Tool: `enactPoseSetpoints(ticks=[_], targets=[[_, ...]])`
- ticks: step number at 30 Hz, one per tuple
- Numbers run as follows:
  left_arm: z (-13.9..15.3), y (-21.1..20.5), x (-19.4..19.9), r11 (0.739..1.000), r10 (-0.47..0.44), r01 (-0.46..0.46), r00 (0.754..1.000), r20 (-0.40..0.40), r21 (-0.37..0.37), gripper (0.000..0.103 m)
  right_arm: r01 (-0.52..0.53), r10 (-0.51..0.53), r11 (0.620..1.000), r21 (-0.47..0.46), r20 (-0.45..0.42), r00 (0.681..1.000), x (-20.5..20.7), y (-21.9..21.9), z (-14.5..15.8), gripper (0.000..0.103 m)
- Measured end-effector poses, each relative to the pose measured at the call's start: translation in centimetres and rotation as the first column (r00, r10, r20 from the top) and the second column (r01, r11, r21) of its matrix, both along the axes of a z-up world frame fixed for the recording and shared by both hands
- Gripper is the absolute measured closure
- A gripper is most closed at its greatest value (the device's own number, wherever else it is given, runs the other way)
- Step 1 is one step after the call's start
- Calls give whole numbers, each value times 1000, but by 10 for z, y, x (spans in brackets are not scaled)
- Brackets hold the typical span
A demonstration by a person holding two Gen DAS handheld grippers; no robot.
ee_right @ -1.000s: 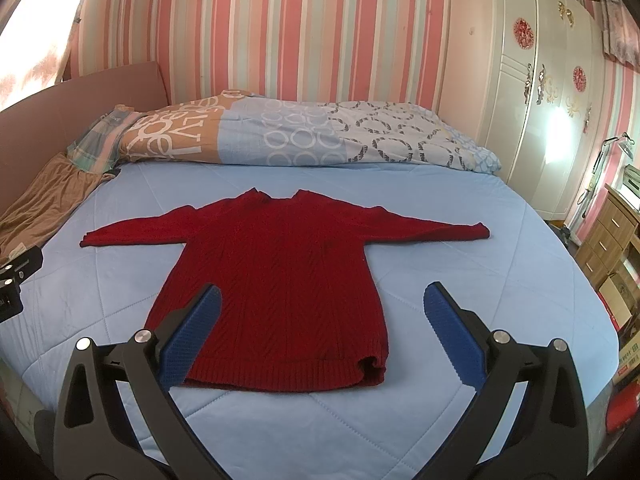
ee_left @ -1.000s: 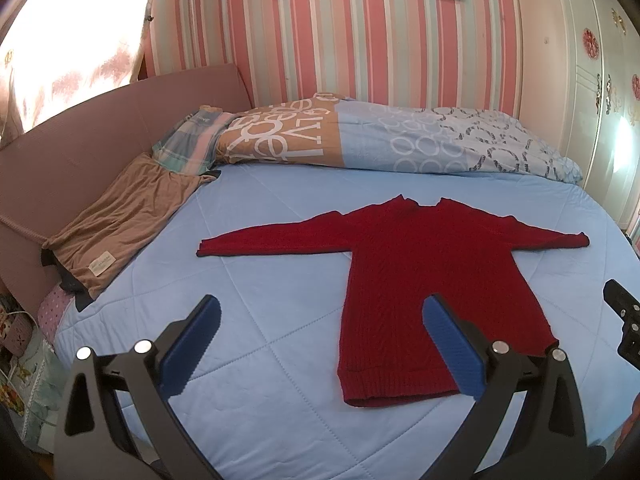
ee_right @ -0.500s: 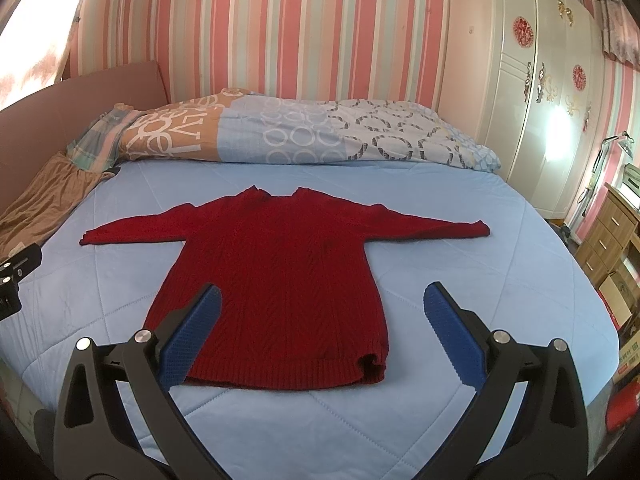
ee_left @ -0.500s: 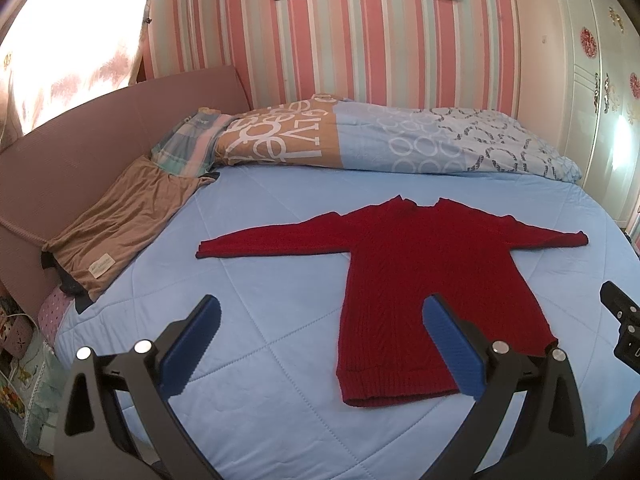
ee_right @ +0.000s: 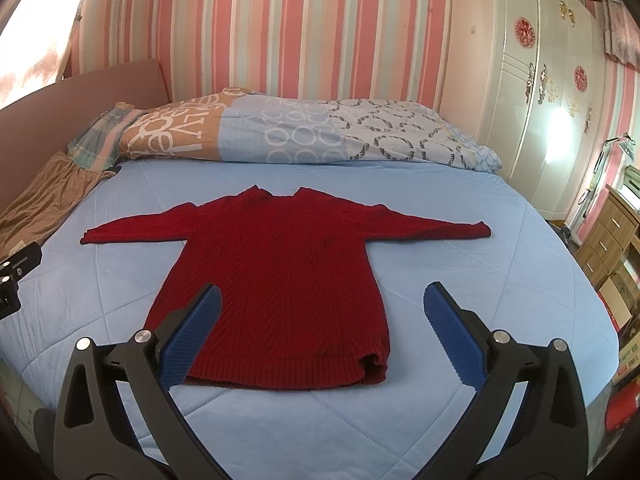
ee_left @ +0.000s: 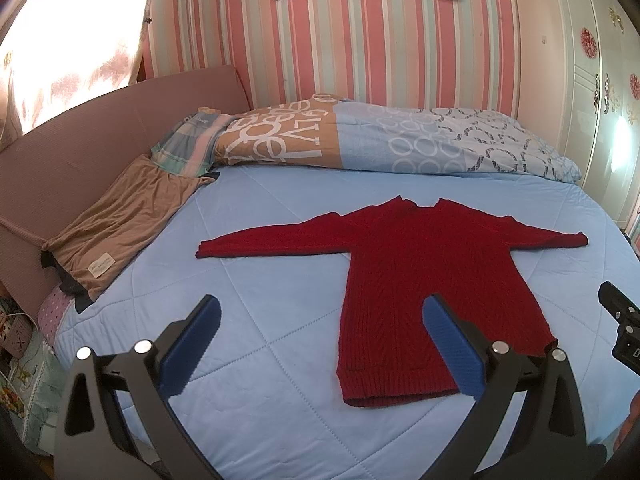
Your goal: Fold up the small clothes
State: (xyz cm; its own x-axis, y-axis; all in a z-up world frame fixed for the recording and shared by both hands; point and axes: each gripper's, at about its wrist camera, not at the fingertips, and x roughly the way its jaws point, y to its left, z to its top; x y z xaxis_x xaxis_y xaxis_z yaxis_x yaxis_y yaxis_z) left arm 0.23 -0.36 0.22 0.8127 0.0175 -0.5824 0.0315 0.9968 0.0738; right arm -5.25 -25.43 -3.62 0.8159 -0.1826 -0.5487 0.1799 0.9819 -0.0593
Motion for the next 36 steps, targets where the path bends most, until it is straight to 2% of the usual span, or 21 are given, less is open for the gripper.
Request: enactPoseSetpoints(ticks=[24, 36], targets=[[-1, 0, 0, 1000, 1, -1, 1000, -1, 2, 2, -15, 15, 1000, -17, -16, 1000, 13, 8, -6, 3], [-17, -1, 1, 1000, -7, 7, 1000, -27, 4, 2, -25, 25, 1000, -14, -32, 999, 29, 7, -19, 3]])
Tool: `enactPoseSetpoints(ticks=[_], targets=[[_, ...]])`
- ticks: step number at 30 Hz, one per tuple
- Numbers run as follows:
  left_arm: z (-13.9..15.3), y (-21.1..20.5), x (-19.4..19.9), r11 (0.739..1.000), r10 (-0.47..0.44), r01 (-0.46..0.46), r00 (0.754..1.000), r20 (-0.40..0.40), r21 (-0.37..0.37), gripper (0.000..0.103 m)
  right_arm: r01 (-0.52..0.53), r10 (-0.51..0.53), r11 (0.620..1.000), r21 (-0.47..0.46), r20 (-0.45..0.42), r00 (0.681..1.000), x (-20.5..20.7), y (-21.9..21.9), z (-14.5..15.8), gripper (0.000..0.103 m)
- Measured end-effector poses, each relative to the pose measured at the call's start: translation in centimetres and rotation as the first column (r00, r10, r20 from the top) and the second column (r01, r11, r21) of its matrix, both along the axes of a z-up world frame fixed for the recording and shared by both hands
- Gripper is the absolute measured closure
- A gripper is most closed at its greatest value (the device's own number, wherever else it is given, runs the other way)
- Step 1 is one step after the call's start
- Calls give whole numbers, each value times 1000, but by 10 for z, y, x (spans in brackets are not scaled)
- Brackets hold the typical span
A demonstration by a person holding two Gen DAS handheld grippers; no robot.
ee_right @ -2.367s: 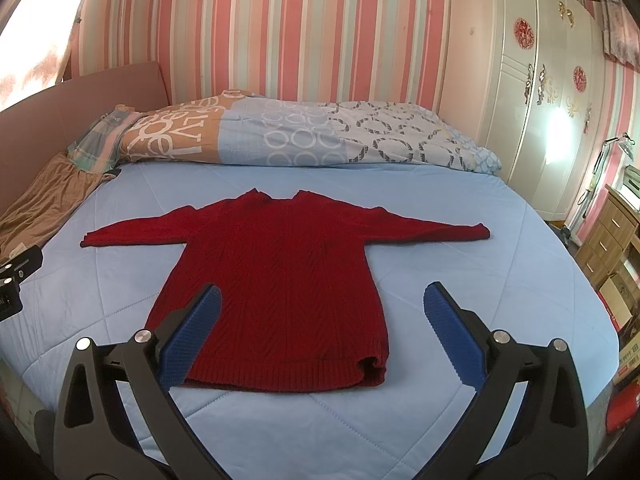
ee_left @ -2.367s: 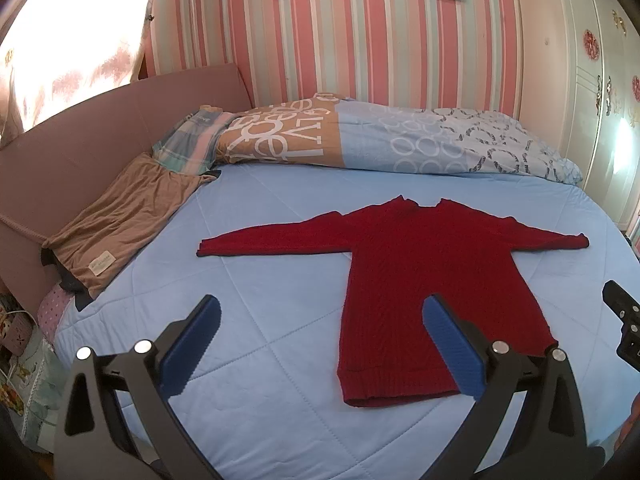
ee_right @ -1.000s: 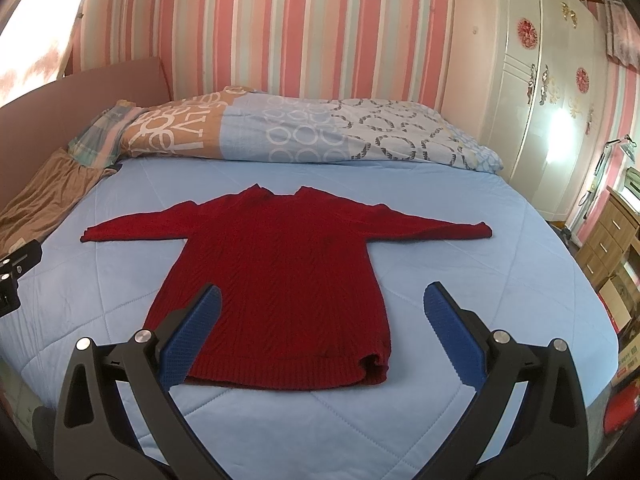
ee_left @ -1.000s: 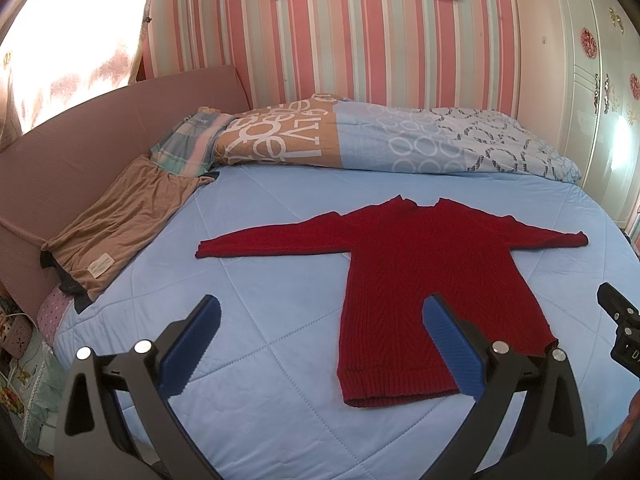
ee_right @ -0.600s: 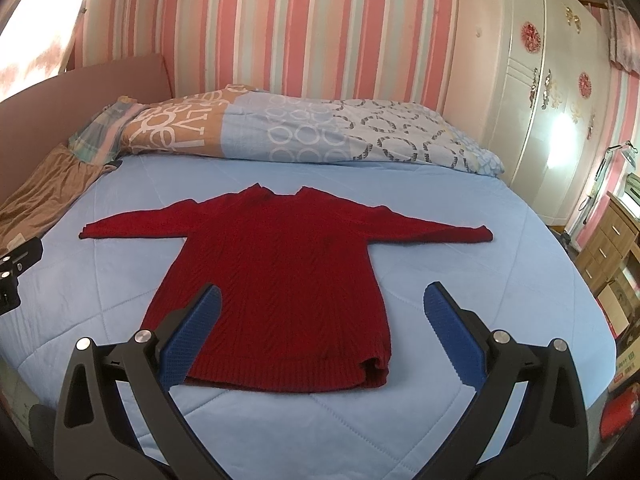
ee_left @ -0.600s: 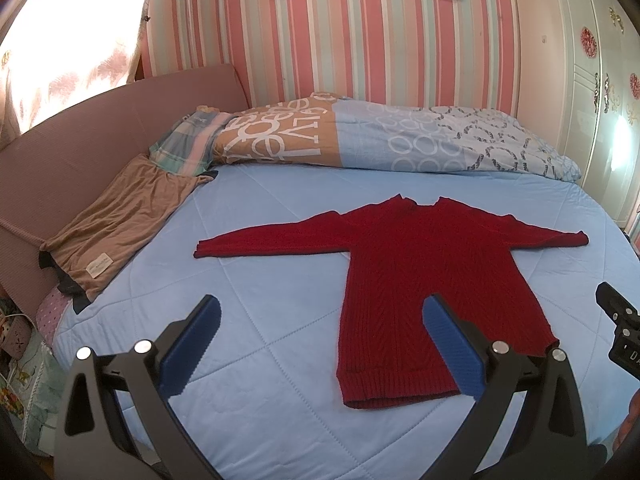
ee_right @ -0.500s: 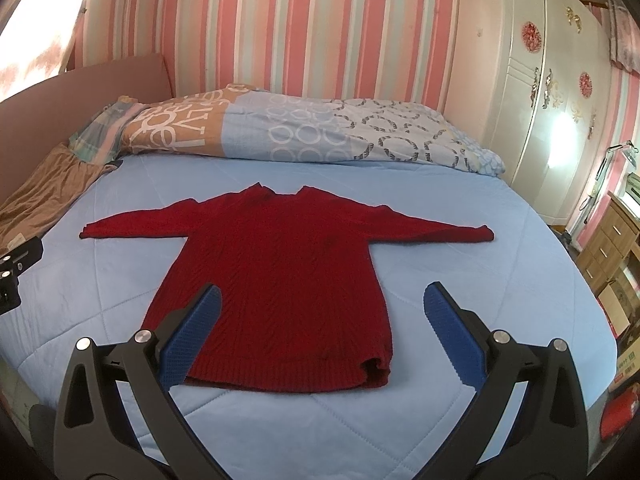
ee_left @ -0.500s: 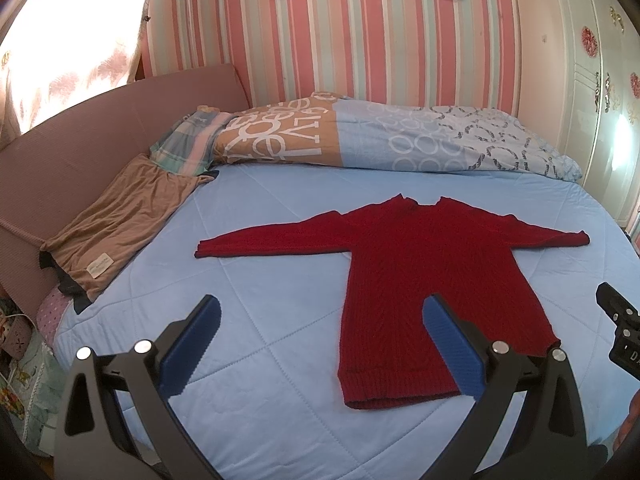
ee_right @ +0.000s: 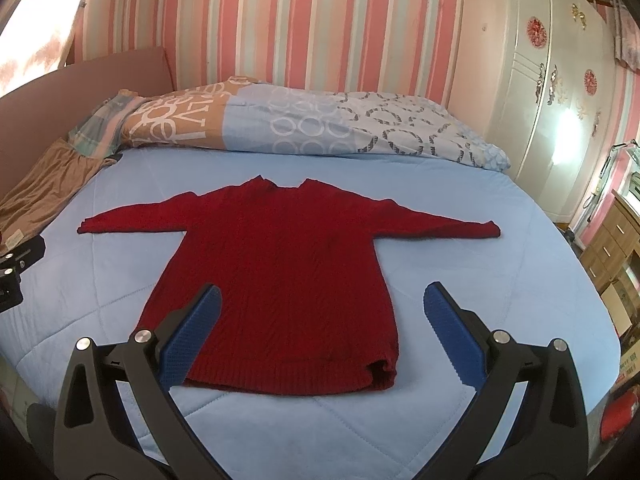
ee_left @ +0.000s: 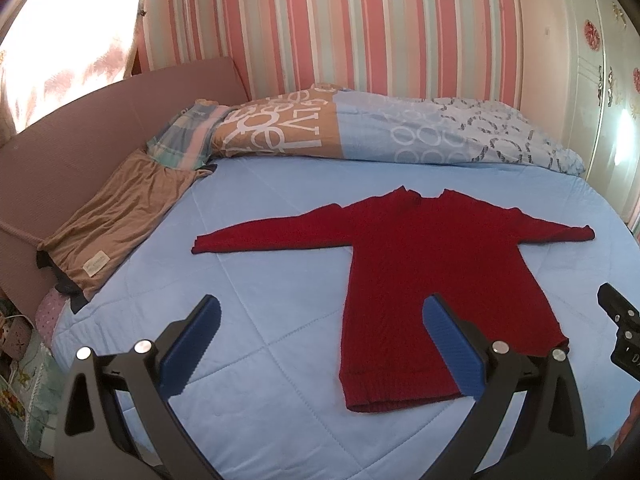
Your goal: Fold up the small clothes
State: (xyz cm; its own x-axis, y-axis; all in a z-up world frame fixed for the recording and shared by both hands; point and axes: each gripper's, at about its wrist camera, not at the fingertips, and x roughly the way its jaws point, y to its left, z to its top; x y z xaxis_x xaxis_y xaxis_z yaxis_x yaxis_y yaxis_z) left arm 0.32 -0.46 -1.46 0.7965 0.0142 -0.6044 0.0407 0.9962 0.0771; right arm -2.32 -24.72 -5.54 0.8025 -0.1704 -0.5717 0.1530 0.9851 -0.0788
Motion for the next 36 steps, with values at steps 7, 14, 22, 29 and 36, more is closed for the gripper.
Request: enactPoseSetpoints(ticks=[7, 14, 22, 29, 36], targets=[[-19, -11, 41, 999, -41, 42, 999, -26, 15, 2, 5, -5, 1000, 11, -17, 1000, 35, -15, -14, 3], [-42, -42, 103, 995, -66, 67, 997, -27, 69, 2, 33, -32, 999, 36, -21, 999, 91, -59, -34, 3], [-56, -103, 195, 985, -99, 103, 994, -40, 135, 2, 153, -152, 988, 8, -84, 985, 165, -156, -50, 3], [-71, -161, 267, 982, -106, 118, 990, -89, 148, 2, 224, -227, 974, -34, -90, 970, 214, -230, -66, 3], [-91, -212, 318, 970, -132, 151, 985, -114, 190, 2, 354, -362, 932, -81, -127, 924, 281, -338, -101, 4]])
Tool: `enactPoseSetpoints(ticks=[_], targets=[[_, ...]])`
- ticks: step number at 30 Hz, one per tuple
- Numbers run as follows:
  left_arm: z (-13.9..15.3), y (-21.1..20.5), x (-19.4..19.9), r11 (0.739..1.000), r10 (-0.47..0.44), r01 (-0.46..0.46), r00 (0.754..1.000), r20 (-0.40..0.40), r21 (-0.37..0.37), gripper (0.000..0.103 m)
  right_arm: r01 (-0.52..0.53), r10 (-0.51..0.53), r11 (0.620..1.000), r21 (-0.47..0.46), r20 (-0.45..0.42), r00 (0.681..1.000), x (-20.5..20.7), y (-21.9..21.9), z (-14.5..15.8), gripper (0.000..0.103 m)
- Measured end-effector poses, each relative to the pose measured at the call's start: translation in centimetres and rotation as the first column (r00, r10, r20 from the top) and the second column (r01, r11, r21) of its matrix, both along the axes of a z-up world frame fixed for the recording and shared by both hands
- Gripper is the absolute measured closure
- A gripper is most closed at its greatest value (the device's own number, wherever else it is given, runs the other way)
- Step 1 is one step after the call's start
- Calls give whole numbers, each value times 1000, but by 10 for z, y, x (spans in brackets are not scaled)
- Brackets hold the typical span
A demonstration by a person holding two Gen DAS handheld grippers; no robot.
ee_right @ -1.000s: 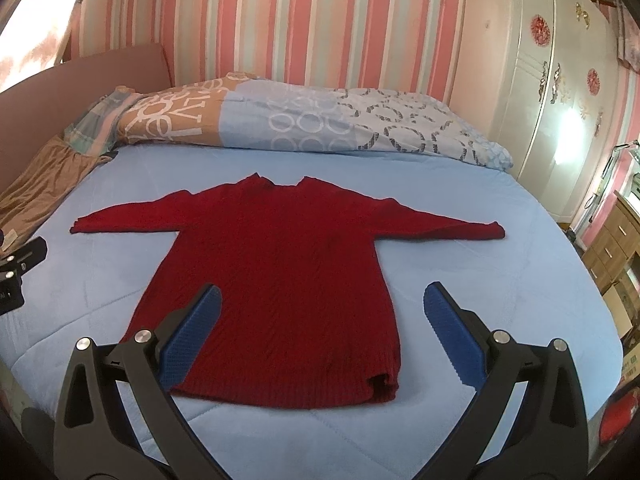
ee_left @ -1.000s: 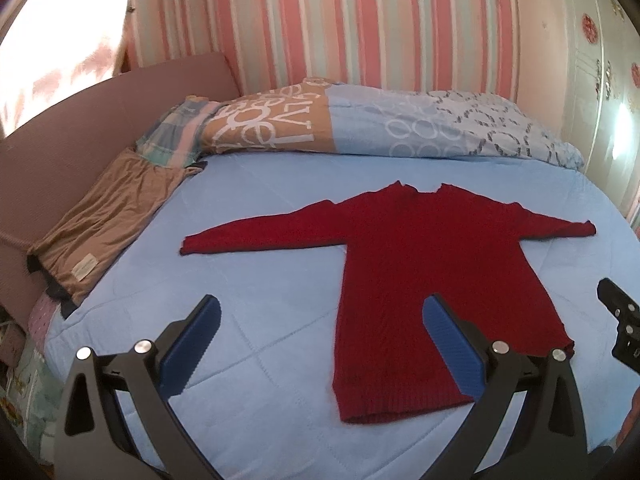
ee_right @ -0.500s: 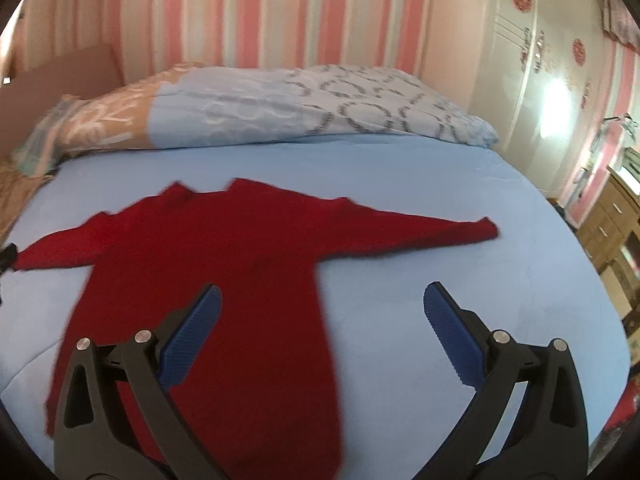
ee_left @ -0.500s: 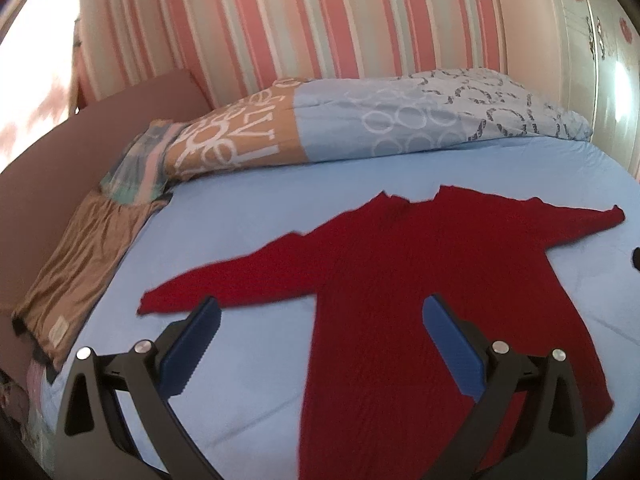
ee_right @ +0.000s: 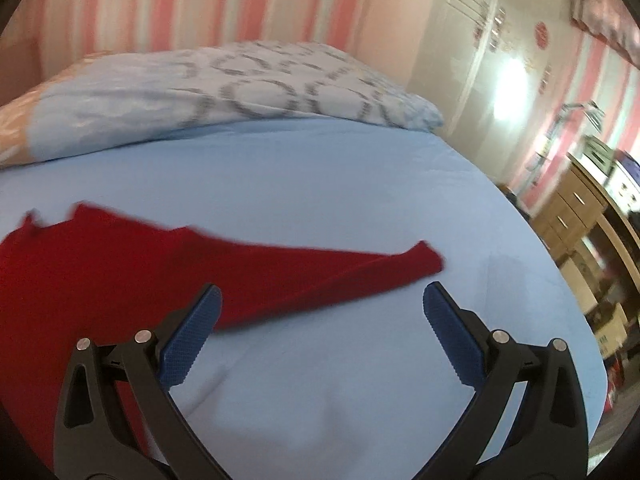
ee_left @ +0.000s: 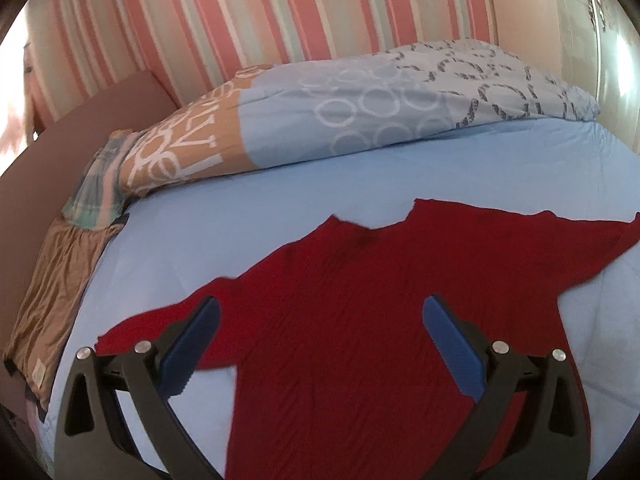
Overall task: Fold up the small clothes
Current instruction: 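Grasp the red sweater's sleeve cuff with the right tool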
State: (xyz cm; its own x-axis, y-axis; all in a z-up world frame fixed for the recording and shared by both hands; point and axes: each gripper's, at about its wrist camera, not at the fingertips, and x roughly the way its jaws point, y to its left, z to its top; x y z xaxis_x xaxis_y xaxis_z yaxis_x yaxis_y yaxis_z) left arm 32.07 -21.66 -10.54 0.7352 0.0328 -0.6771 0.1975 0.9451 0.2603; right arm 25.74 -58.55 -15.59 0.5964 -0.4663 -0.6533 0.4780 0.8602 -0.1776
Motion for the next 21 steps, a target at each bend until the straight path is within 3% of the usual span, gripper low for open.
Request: enactPoseSetpoints(ticks=[6, 8, 9, 16, 21], targets=[[-24, -34, 38, 998, -11, 11, 1000, -1, 67, 2, 154, -149, 985, 74, -73, 986, 55, -89, -46, 13], [-31, -41, 48, 998, -12, 12, 1000, -6, 66, 2, 184, -172, 977, 104, -109, 979, 66, -106, -64, 25], [-36, -44, 55, 998, -11, 11, 1000, -6, 63, 2, 191, -177, 975, 111, -123, 976, 70, -109, -70, 31], [-73, -90, 100, 998, -66, 66, 997, -47, 2, 2, 190, -173, 974, 123, -140, 975, 79, -116, -91, 35], [-97, -130, 128, 995, -100, 99, 993, -65, -17, 2, 210, -181, 966, 151, -186, 966, 82, -126, -104, 56]])
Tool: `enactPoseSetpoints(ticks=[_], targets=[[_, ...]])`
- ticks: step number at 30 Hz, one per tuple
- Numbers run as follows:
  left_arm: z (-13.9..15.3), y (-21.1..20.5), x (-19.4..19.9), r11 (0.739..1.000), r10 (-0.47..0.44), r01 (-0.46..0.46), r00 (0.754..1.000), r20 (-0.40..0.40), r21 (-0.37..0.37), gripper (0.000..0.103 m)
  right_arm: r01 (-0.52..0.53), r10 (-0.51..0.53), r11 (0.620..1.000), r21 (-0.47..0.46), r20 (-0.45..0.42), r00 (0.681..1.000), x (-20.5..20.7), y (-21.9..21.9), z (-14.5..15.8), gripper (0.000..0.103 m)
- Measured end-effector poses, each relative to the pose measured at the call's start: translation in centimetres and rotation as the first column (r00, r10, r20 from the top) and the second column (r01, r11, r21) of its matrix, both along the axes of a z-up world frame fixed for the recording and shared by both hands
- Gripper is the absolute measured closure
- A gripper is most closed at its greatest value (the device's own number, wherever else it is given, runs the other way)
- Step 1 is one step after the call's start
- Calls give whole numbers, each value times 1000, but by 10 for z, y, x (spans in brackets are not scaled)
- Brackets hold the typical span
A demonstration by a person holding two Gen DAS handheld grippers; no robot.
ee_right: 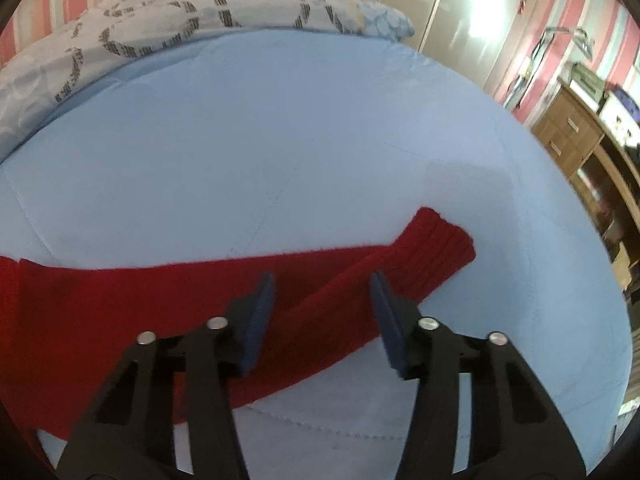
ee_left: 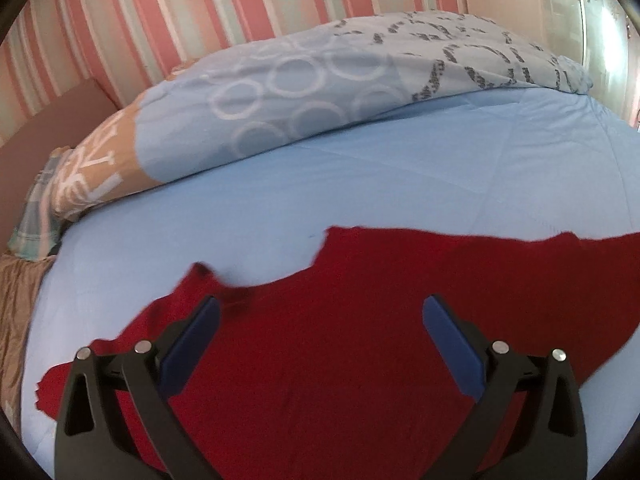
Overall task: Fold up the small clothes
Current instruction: 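Grasp the red sweater's sleeve cuff with the right tool, then fold the held sleeve across the sweater body and open the right tool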
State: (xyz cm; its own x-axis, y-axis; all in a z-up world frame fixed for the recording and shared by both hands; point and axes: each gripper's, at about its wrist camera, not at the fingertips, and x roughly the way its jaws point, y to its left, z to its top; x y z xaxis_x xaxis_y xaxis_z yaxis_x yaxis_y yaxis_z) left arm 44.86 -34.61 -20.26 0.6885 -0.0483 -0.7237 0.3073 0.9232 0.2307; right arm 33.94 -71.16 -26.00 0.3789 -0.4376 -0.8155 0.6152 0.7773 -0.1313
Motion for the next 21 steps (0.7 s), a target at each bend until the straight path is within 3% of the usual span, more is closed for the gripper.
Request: enactPoseSetpoints(ticks=[2, 4, 5, 9, 14, 17, 21], targets=[[-8, -9, 8, 1000, 2, -2, 1000, -8, 11, 2, 9, -9, 1000, 13, 0, 1000, -2, -3, -1, 58], [-14, -14, 14, 1000, 2, -2, 1000, -22, 13, 2, 10, -10, 1000, 18, -2, 1000, 0, -2, -1, 75], [-16, -14, 15, 1000, 3, -2, 1000, -28, 11, 2, 9, -9, 1000, 16, -2, 1000, 0, -2, 0, 95], [-17, -12, 17, 1000, 2, -1, 999, -34, 15, 2, -22, 22, 1000, 7, 68, 997, -6, 12, 23, 98], [-15, 9, 13, 1000, 6, -5, 999, -39, 29, 2, -145, 147, 989, -21, 192, 970, -14, 74, 73, 98], [-10, 30, 9, 999, 28, -26, 998, -55, 35, 2, -256, 248, 967, -5, 266, 931, -10, 127, 97, 98], [0, 66, 3, 997, 61, -58, 995, -73, 41, 2, -413, 367, 908, 70, 343, 865, 6, 203, 113, 98]])
